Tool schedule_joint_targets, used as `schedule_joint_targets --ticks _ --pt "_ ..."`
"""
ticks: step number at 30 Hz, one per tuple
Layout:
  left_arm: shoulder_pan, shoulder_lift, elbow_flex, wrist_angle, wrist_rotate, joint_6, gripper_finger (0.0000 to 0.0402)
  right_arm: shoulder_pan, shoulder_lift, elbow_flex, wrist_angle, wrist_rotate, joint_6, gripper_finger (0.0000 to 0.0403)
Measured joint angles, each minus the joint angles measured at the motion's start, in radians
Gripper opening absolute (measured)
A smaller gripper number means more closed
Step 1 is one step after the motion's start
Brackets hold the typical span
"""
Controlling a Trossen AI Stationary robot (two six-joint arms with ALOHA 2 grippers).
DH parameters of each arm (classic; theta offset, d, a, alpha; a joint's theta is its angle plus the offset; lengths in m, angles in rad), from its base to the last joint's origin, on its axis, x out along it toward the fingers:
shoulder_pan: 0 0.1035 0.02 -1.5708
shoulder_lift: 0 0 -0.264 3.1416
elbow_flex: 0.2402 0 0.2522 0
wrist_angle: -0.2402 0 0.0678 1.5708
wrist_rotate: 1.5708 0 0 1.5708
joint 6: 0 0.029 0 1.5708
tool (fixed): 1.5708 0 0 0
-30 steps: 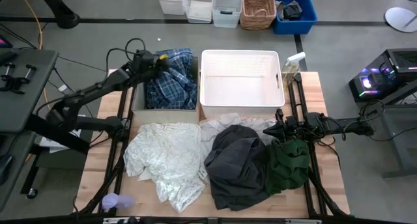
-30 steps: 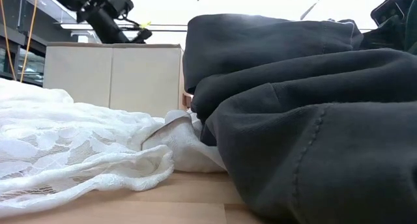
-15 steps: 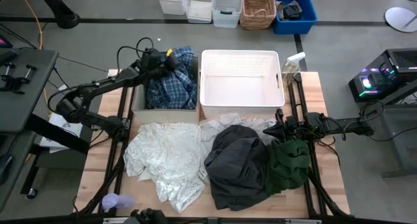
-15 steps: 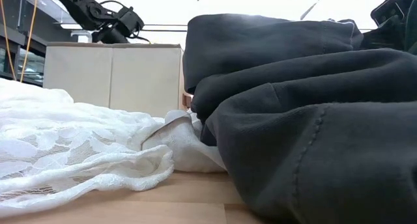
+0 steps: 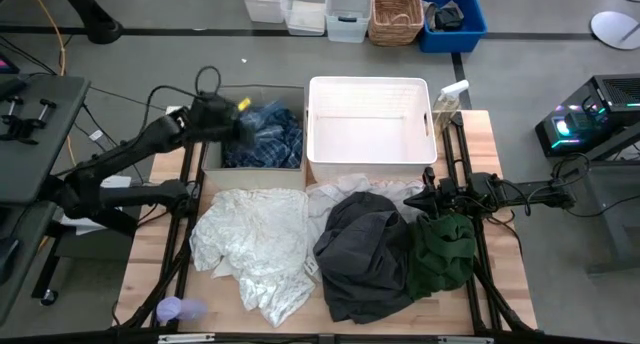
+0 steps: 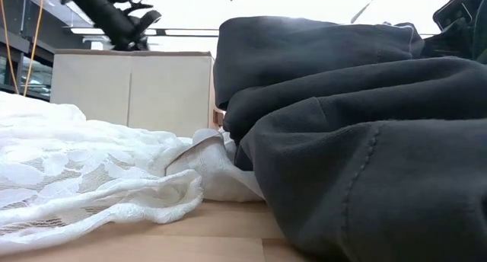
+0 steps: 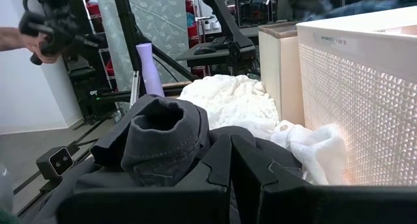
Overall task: Sort clothes
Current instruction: Put the blue polo shirt on the laundry organizer
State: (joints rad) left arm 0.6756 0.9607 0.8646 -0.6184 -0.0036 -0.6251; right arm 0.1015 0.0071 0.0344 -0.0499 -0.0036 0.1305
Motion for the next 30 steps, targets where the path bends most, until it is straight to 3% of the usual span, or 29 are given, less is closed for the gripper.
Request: schedule_joint_targets --ticks 7,14,19,30 --pt "-0.040 0.107 -0.003 -0.295 -0.024 0.060 0.0000 0.000 0.000 0.000 0.000 0.000 0.000 0.0000" --pt "-0.041 0.226 0.048 -0.229 -0.027 0.166 0.0019 0.000 0.000 0.000 0.000 0.000 0.000 0.0000" --pt "-0.041 0.225 0.150 -0.274 -0.026 0.267 0.0064 0.000 0.000 0.000 0.000 0.000 0.000 0.0000" --pt "-0.042 0.157 0.376 -0.416 -0.024 0.495 0.0205 0.000 0.000 0.000 0.000 0.000 0.000 0.0000"
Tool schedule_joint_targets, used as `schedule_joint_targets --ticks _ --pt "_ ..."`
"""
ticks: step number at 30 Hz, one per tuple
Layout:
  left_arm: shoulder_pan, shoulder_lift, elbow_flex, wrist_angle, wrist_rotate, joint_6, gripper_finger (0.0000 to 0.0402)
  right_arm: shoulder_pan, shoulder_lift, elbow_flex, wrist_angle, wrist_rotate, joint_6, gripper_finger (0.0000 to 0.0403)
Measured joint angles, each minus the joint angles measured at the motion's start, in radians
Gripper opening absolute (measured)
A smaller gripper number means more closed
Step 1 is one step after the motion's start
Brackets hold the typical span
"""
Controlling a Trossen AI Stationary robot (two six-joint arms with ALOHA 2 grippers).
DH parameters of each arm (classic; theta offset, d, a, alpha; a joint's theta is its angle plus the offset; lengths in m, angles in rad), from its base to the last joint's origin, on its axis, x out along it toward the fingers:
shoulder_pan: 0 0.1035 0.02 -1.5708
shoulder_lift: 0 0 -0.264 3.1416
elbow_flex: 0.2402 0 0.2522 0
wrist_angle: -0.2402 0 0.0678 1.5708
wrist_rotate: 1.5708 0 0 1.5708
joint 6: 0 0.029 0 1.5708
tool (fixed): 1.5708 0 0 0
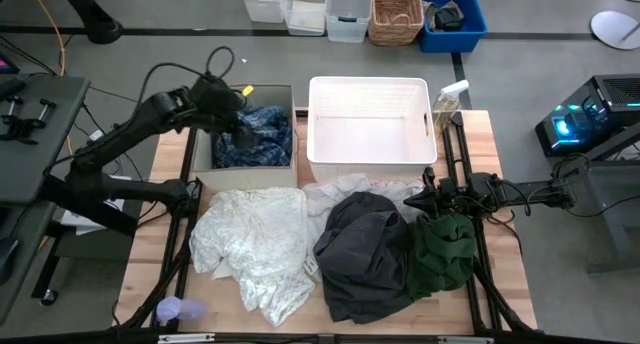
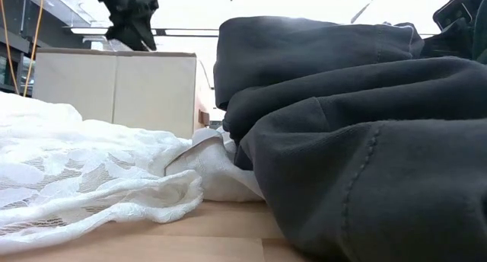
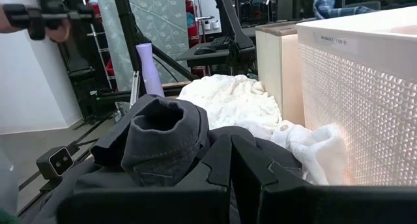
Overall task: Sort clothes
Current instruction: Put the blue polo shirt on the laundry organizer, then put the black shorts on the laundry organizer
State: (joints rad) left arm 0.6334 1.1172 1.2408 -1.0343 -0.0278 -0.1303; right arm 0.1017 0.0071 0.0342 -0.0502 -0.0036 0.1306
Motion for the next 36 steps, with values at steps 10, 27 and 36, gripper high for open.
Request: schedule_joint_targets --ticks 10,27,36 --pt "-0.191 0.003 0.043 0.145 0.128 -0.120 0.0263 0.000 0.000 0.000 0.000 0.000 0.000 0.0000" --pt "-0.714 0.211 0.101 0.449 -0.075 -0.052 0.0264 0.000 0.000 0.000 0.000 0.000 0.000 0.0000" --pt "-0.910 0.474 0.113 0.688 -0.162 0.019 0.0264 0.000 0.000 0.000 0.000 0.000 0.000 0.0000"
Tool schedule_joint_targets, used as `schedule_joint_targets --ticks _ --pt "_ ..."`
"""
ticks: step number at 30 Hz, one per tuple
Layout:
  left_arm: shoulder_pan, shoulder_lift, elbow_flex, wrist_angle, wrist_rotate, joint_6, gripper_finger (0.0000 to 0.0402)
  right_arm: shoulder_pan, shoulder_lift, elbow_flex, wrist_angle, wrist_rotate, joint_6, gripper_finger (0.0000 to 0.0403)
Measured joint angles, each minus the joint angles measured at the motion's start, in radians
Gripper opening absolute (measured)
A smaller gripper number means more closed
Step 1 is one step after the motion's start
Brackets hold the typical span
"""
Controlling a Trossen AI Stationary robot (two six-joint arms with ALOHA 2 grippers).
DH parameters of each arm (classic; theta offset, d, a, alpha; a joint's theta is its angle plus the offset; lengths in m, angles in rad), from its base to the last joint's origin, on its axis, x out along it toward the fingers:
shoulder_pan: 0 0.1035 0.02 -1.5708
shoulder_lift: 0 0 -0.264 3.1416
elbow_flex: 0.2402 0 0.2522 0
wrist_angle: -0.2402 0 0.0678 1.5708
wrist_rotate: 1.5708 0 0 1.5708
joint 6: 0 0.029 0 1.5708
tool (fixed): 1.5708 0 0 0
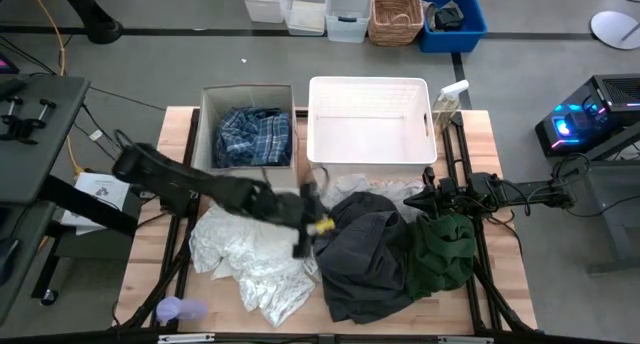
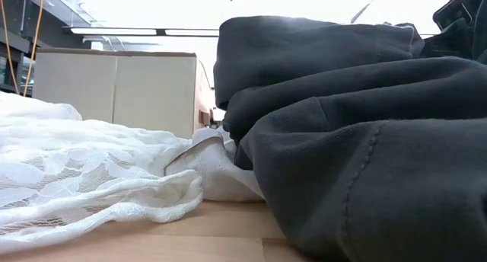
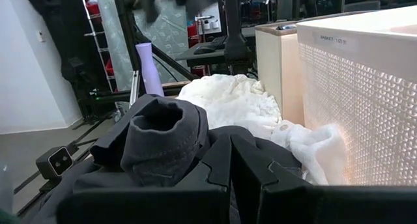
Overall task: Sort clothes
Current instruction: Put the black shorts on the laundry organizer
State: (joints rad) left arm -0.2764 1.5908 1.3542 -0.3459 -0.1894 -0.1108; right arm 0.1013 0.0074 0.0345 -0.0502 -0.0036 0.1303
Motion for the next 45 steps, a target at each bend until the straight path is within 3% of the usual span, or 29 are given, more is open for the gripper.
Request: schedule_joint_targets --ticks 9,18,23,26,30,31,34,37,45 --pt "-0.032 0.255 0.111 -0.012 0.030 0.026 0.0264 0.000 0.000 0.000 0.000 0.000 0.000 0.0000" --pt "-0.026 0.378 0.128 -0.045 0.046 -0.043 0.0264 0.000 0.000 0.000 0.000 0.000 0.000 0.0000" --pt "-0.028 0.441 0.129 -0.050 -0.012 -0.047 0.0258 0.000 0.000 0.000 0.000 0.000 0.000 0.0000" --pt "-0.028 0.477 0.128 -0.051 -0.068 -0.034 0.0212 0.000 0.000 0.000 0.000 0.000 0.000 0.0000" --pt "-0.022 0.500 0.129 -0.070 -0.040 -0.056 0.0045 0.000 0.000 0.000 0.000 0.000 0.000 0.0000" --pt "-0.018 0.501 0.129 -0.066 -0.024 -0.068 0.0026 0.000 0.000 0.000 0.000 0.000 0.000 0.0000" --pt "-0.007 0.464 0.162 -0.105 -0.005 -0.079 0.0009 0.000 0.000 0.000 0.000 0.000 0.000 0.0000" --pt "0.010 0.349 0.231 -0.092 0.013 -0.057 0.0006 0.000 0.000 0.000 0.000 0.000 0.000 0.0000" --pt "0.075 -0.051 0.473 0.013 -0.077 0.243 0.0002 0.000 0.000 0.000 0.000 0.000 0.000 0.0000"
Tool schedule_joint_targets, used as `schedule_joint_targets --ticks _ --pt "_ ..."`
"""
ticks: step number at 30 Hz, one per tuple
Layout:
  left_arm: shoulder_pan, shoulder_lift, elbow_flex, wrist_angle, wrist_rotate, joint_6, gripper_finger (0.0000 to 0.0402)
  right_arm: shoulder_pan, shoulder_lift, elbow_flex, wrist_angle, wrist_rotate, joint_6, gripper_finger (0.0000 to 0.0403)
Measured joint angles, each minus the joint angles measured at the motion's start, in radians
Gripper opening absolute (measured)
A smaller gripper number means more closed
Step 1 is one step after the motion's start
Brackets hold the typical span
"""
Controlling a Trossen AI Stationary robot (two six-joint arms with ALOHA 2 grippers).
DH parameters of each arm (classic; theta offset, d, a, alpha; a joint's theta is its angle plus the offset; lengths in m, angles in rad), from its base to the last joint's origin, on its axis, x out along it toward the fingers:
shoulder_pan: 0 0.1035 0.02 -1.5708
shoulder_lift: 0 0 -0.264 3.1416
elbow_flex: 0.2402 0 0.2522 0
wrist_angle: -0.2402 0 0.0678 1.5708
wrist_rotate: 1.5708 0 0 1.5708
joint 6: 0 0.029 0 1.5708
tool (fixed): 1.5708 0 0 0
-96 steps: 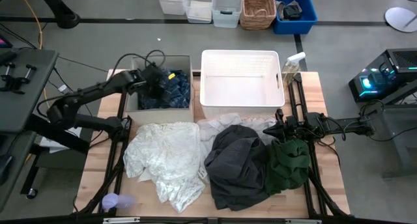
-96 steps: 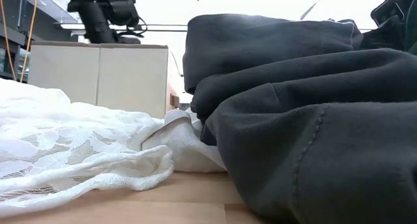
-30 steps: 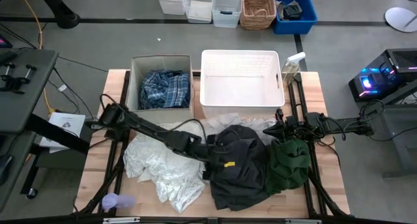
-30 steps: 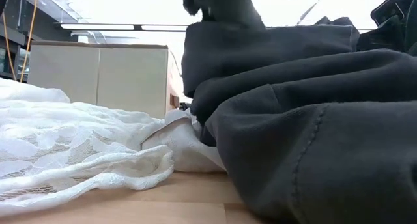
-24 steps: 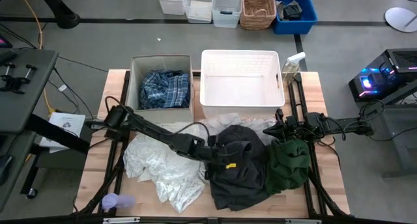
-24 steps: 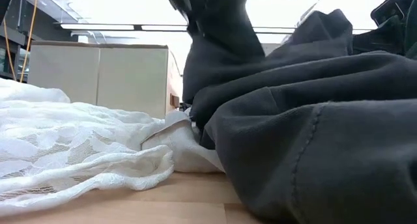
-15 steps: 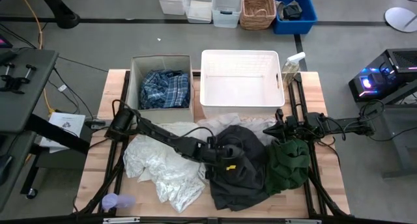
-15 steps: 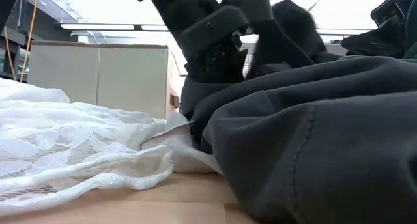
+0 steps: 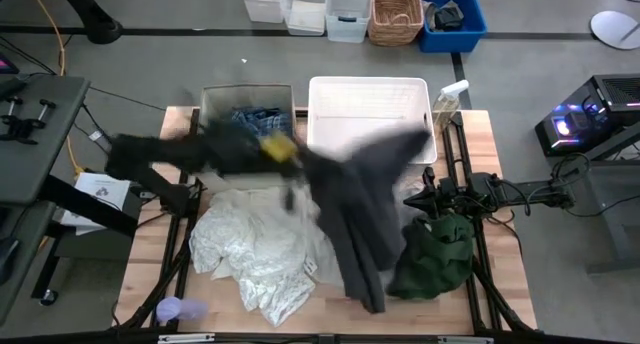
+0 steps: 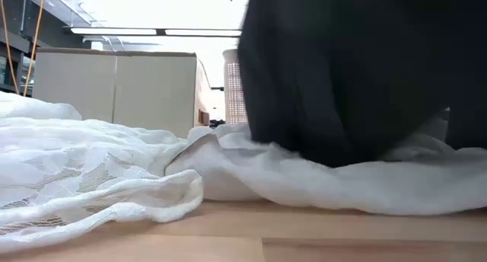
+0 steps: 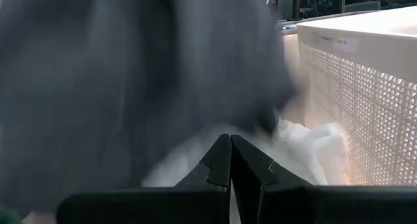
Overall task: Sort clothes
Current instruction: Put the black shorts on the laundry organizer
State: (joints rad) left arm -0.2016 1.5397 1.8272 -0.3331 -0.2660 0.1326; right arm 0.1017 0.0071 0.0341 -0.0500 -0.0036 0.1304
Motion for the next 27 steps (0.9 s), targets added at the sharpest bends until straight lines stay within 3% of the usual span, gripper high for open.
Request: schedule_joint_targets --ticks 5,9,15,27 --pt "0.040 -0.163 0.210 0.025 -0.114 0.230 0.0001 0.000 0.000 0.000 0.000 0.000 0.000 0.0000" --pt "0.041 -0.238 0.342 0.023 -0.265 0.404 0.0001 0.000 0.000 0.000 0.000 0.000 0.000 0.0000" --pt "0.051 -0.299 0.385 0.012 -0.455 0.552 0.0001 0.000 0.000 0.000 0.000 0.000 0.000 0.0000" --pt "0.173 -0.226 0.359 0.036 -0.287 0.508 0.0000 0.000 0.000 0.000 0.000 0.000 0.000 0.0000"
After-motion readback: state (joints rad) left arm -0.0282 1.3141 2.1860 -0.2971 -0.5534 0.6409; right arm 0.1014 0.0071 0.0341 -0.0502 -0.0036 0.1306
